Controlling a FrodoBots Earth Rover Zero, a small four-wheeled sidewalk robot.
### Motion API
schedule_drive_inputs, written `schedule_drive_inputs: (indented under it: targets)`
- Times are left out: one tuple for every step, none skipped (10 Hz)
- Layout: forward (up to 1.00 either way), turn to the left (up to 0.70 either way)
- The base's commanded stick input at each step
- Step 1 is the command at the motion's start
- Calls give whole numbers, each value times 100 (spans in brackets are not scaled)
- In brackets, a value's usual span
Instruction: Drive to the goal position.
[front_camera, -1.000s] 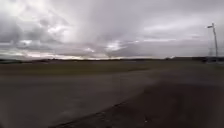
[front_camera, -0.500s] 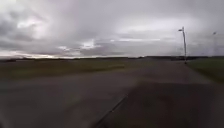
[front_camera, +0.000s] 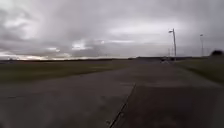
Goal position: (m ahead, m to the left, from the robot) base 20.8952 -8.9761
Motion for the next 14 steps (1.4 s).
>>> schedule_drive_inputs:
  targets:
    - [100,0]
    - [100,0]
    - [100,0]
    - [100,0]
    - [100,0]
    - [100,0]
    - [100,0]
    - [100,0]
    - [100,0]
    - [100,0]
    - [100,0]
    - [100,0]
    - [100,0]
    - [100,0]
